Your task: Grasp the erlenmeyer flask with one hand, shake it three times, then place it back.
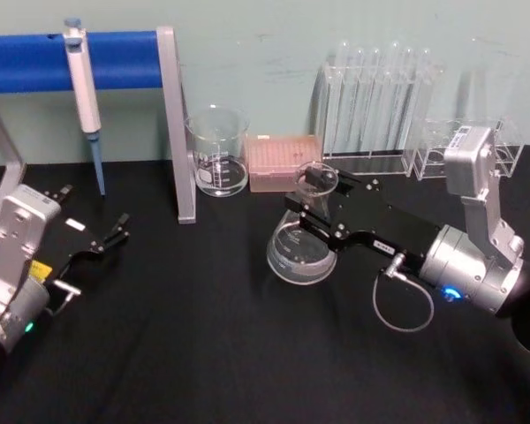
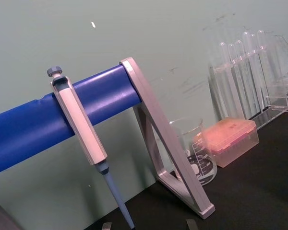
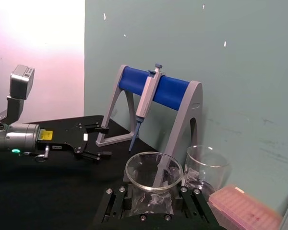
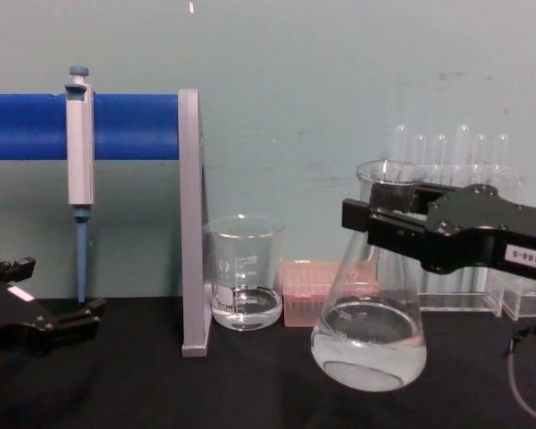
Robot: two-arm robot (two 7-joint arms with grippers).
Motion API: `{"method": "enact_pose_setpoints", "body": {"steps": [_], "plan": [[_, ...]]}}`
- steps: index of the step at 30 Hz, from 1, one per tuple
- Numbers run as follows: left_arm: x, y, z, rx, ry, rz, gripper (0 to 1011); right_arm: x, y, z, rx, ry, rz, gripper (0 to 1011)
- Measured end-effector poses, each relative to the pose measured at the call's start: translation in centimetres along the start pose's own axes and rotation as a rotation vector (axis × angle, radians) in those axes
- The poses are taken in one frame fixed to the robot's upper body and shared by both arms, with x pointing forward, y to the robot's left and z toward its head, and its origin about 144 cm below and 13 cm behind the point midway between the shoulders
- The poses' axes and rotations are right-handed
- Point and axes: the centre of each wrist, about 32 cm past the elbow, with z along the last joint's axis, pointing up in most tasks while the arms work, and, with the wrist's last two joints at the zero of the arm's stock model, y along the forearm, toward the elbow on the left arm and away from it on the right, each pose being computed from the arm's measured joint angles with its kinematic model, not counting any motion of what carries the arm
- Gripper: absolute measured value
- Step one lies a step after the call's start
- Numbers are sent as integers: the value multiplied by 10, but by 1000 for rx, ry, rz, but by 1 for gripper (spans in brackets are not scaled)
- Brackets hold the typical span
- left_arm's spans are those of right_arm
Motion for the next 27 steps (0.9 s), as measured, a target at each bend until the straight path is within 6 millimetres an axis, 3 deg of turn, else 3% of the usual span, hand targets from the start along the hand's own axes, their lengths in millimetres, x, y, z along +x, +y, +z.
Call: {"method": "enact_pose_setpoints", "body": {"steps": [27], "plan": [[0,0,0,0,0,0,1001,5,24,-18,-13,37,22,450]]}}
